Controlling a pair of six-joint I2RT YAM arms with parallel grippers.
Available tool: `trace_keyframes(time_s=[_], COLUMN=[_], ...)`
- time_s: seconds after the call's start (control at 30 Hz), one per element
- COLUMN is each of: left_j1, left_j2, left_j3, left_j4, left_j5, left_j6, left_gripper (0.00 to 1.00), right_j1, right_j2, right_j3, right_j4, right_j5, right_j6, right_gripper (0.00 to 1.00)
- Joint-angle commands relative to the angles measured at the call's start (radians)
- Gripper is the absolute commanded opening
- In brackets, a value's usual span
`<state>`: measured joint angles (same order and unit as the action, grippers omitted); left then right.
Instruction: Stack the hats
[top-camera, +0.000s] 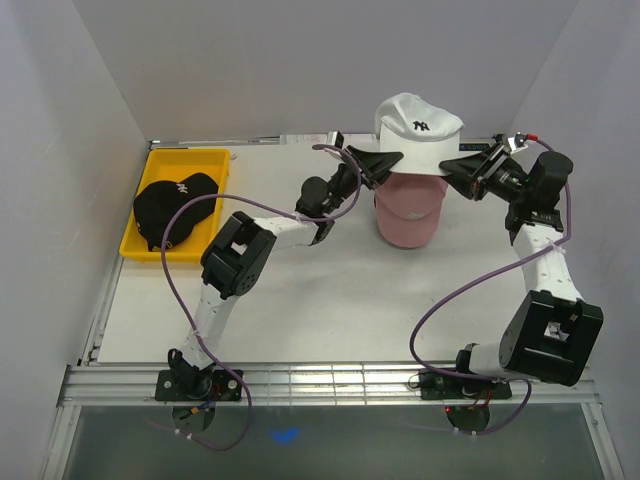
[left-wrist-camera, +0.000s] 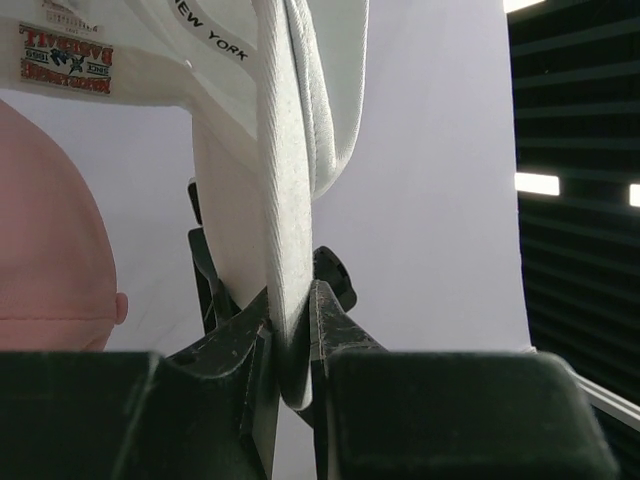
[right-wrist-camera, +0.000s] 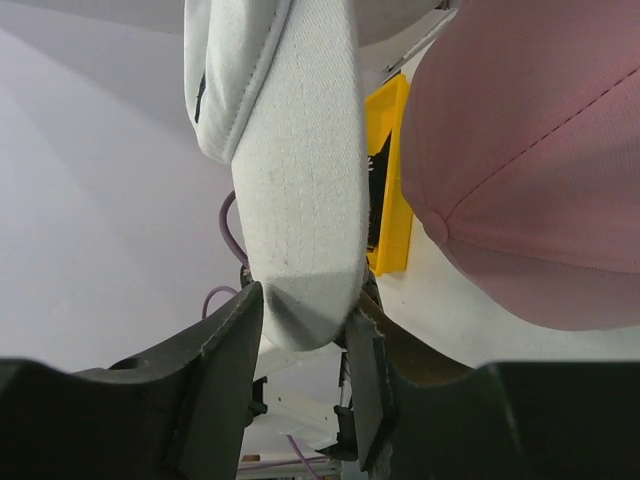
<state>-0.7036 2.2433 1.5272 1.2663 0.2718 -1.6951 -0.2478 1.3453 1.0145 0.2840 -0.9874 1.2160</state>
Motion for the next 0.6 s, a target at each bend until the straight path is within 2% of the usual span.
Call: trace_keyframes(time_s=[0.0,0.1,0.23,0.57], left_j1=[0.001,-0.004,-0.01,-0.016], left_j2=[-0.088,-0.091,-0.09,-0.086], left_j3=[-0.033,-0.056,-0.061,-0.087], left_j4=[0.051,0.059,0.033,-0.004], left_j5=[0.035,0.053,0.087,0.139], left_j6=[0.005,0.003,0.003,-0.005], left_gripper=[0.0,0.0,0.0,0.0], right_j1=[-0.018,-0.021,-0.025,-0.042], right_j2=[-0.001,-0.011,-0.037,-0.074], right_j3=[0.064,0.061,0.032,-0.042], right_j4=[0.03,0.011,-0.02,-0.065], right_j5=[0.012,0.026,0.044,0.058], right_j6=[-0.006,-0.027,-0.079,-0.142], right_gripper=[0.43,0.38,0.27,0.15])
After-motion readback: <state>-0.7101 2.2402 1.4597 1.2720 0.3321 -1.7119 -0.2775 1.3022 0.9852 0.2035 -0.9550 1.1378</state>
